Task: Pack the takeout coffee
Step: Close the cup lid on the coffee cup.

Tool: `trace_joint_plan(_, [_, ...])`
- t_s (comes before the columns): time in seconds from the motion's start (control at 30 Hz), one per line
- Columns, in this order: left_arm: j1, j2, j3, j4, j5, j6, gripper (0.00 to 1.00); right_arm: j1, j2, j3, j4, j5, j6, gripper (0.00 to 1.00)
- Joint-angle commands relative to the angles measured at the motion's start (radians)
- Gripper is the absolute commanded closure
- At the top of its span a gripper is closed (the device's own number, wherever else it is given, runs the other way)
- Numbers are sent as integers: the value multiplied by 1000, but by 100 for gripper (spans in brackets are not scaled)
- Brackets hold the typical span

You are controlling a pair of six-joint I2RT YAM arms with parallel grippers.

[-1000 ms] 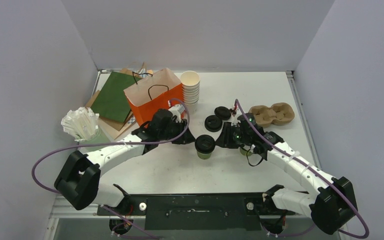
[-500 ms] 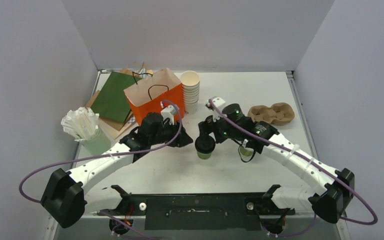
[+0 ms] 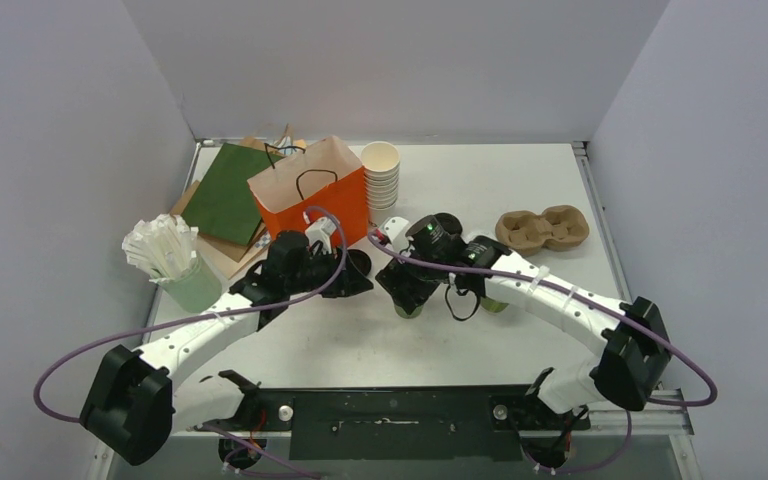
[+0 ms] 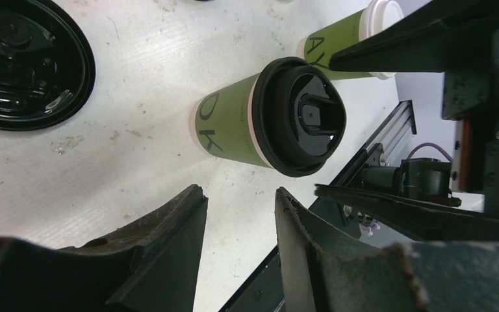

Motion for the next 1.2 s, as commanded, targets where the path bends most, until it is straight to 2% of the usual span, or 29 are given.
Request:
trace_joint_plan(0.0, [24,-29,-4,69,54,-9,59,-10,36,71,-7,7,-77,0])
trace_joint_plan(0.43, [34,9,7,90,82,-6,59,-61,99,109,-36,-67,-79,9])
trace_joint_plan(0.93, [1,114,-22,294,159,-101,59,-51,114,65,-38,-72,-51,16])
trace_joint_plan(1.17, [-26,190,-40,368,159,-126,71,-48,100,2,4,-71,-22,18])
